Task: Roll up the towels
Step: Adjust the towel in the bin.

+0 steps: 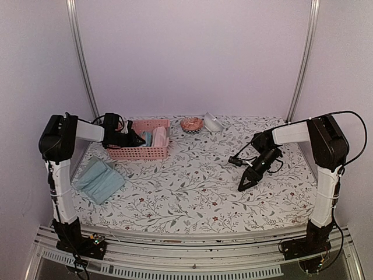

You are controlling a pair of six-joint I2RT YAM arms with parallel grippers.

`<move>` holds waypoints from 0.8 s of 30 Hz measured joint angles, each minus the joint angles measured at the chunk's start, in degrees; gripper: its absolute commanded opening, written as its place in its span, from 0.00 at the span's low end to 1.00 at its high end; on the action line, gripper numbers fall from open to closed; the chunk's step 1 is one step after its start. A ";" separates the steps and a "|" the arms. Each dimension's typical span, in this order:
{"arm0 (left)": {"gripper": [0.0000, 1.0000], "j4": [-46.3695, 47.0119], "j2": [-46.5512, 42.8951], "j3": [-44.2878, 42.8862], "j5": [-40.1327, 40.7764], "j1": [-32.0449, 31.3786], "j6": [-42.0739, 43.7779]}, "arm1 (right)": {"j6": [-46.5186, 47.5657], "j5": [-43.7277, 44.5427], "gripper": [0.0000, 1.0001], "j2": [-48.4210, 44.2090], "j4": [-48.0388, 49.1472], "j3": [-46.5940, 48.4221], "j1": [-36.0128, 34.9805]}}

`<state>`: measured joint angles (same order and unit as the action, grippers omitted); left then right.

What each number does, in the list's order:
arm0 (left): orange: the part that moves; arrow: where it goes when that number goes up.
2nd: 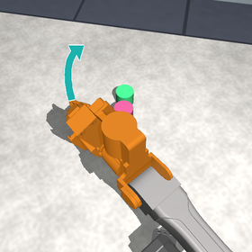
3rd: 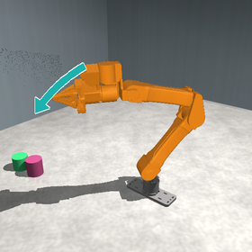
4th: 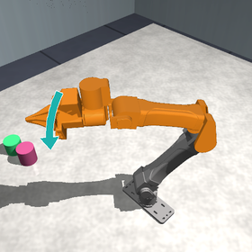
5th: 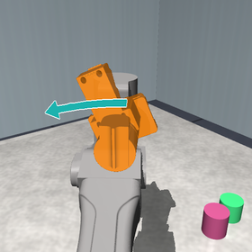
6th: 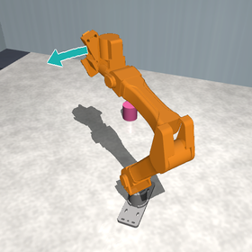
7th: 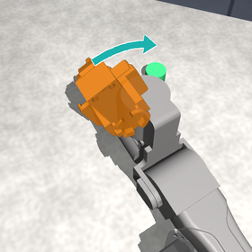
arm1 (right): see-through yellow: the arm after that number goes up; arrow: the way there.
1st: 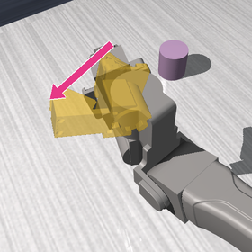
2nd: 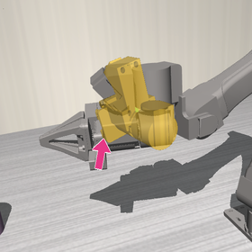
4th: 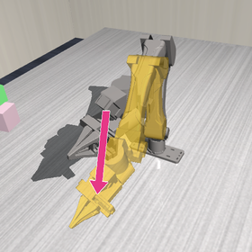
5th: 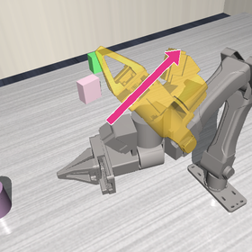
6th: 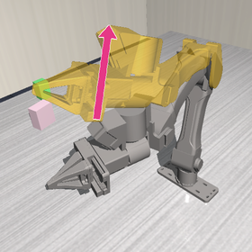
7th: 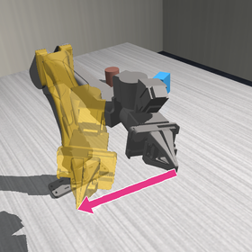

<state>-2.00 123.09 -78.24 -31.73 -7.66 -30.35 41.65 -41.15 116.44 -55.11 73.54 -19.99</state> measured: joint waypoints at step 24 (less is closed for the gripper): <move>0.55 5.38 5.55 -3.28 -9.62 -0.09 -9.22 | 0.50 -1.01 0.50 0.66 -0.59 0.33 0.00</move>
<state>3.38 128.64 -81.52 -41.34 -7.75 -39.57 42.15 -42.15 117.10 -55.70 73.87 -19.99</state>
